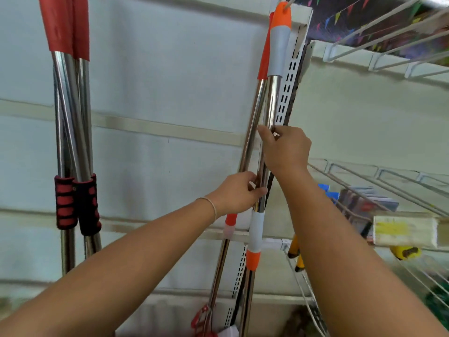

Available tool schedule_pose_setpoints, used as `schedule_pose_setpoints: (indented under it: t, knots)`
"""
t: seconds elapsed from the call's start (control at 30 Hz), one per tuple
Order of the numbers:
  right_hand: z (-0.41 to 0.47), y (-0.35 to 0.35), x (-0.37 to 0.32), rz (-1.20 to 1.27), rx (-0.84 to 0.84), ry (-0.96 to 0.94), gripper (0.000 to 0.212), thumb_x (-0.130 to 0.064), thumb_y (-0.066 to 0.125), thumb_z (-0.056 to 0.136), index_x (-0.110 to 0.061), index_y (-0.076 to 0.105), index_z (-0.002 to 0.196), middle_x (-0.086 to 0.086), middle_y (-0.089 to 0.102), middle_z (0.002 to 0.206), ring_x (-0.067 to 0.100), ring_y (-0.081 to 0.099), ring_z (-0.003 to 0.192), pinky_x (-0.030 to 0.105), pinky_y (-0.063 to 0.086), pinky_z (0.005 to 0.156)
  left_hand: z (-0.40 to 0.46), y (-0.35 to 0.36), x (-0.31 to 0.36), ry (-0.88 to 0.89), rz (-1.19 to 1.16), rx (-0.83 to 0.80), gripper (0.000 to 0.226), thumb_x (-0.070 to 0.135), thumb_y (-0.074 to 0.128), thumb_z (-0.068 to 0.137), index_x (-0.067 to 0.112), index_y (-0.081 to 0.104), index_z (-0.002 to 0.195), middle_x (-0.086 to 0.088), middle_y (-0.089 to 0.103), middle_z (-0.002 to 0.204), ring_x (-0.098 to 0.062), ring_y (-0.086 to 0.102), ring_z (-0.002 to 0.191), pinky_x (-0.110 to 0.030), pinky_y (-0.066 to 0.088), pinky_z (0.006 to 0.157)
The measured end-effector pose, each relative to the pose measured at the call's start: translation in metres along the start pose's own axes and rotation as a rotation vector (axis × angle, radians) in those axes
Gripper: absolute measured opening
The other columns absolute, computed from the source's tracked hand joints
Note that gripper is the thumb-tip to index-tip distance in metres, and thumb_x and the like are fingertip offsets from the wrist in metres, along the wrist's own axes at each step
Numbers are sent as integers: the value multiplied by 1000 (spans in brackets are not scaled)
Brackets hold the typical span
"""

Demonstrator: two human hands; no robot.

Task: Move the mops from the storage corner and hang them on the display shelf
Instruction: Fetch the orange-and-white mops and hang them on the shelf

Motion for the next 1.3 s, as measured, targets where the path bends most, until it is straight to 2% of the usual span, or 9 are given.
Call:
schedule_pose_setpoints:
  t: [0.13, 0.33, 0.47, 0.57, 0.73, 0.83, 0.97, 1.1, 1.3]
  knots:
    - [-29, 9, 20, 25, -26, 55, 36, -41, 58, 97, -19, 58, 69, -8, 54, 61, 9, 50, 60, 18, 30, 51, -3, 10, -10, -4, -18, 17, 33, 39, 58, 96, 16, 59, 119, -5, 70, 102, -19, 68, 88, -42, 58, 85]
    - [-58, 11, 41, -64, -78, 94, 37, -42, 55, 98, -17, 60, 72, -6, 54, 60, 3, 46, 54, 14, 31, 44, -17, 34, -31, -61, -40, -134, 24, 30, 61, 95, 21, 55, 116, -1, 65, 98, -14, 63, 85, -31, 54, 80]
    - [-76, 16, 57, 14, -95, 64, 37, -37, 58, 98, -9, 67, 75, 0, 58, 60, 8, 49, 52, 13, 32, 44, -23, 49, -48, -111, -37, -209, 36, 24, 67, 91, 14, 54, 123, -3, 65, 104, -19, 63, 91, -28, 51, 78]
    - [-90, 19, 69, 41, -136, 50, 33, -32, 59, 98, -7, 71, 79, 2, 61, 61, 4, 49, 49, 11, 35, 46, -29, 60, -62, -138, -14, -233, 35, 26, 69, 89, 13, 57, 120, -5, 66, 107, -16, 63, 90, -31, 55, 81]
    - [-109, 24, 86, 17, -162, 70, 24, -36, 59, 97, -19, 76, 97, -4, 70, 77, 8, 64, 71, 11, 39, 54, -35, 80, -83, -171, 12, -235, 25, 33, 68, 89, 14, 62, 105, -6, 67, 100, -22, 67, 89, -41, 60, 82]
    - [-118, 24, 93, 26, -150, 82, 23, -37, 62, 96, -20, 77, 104, -11, 65, 76, 7, 64, 75, 20, 49, 66, -38, 85, -88, -139, -91, -236, 18, 30, 65, 92, 16, 64, 103, -4, 68, 95, -17, 68, 86, -30, 60, 73]
    - [-130, 23, 101, 72, -178, 97, 21, -30, 66, 94, -14, 75, 105, -8, 63, 78, 3, 59, 73, 16, 50, 68, -46, 90, -93, -119, -152, -248, 18, 24, 71, 88, 11, 68, 101, -1, 66, 84, 2, 62, 70, -14, 49, 64]
    - [-148, 31, 121, 63, -253, 155, 18, -33, 67, 92, -17, 76, 96, -7, 69, 79, 11, 67, 78, 37, 59, 74, -51, 103, -116, -202, -150, -284, 18, 27, 77, 83, 23, 67, 97, 3, 72, 95, -9, 68, 88, -28, 54, 85]
    - [-170, 42, 146, 76, -346, 224, 23, -37, 70, 89, -21, 73, 106, -12, 68, 89, 8, 66, 86, 31, 58, 79, -59, 125, -137, -273, -137, -287, 29, 33, 75, 83, 22, 66, 108, 4, 70, 100, -12, 67, 94, -38, 54, 95]
Point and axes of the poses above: each hand's wrist, its own z-axis towards the middle knuckle, its own y-axis out of the palm, x = y × z, the point moved 2 cm from there along z, towards the middle knuckle
